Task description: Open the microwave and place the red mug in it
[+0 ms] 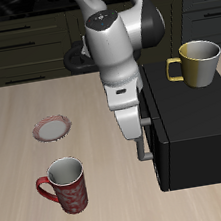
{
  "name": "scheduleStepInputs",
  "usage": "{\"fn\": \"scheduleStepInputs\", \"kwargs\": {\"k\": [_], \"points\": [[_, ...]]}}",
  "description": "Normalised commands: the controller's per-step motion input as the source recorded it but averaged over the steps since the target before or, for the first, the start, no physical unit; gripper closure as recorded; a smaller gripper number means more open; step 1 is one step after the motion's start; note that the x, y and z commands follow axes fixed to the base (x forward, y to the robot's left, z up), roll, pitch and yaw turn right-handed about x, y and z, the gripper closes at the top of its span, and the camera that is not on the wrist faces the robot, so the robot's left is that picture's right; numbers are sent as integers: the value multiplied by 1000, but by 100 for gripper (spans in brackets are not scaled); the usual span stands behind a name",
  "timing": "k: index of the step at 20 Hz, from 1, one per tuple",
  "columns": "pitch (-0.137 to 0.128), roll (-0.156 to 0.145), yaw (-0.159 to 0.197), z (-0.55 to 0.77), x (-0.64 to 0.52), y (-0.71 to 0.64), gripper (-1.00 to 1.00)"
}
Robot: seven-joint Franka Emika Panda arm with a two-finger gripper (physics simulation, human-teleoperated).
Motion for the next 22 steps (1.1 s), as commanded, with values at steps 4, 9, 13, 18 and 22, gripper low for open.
{"fn": "scheduleStepInputs", "kwargs": {"k": [4, 9, 13, 18, 22], "points": [[28, 72, 47, -516, -184, 341, -100], [16, 50, -1, -320, -33, 285, -100], [13, 13, -70, -202, 21, 66, -100], [-20, 24, -100, -63, -31, 154, 100], [-64, 50, -87, 51, -80, 229, 100]]}}
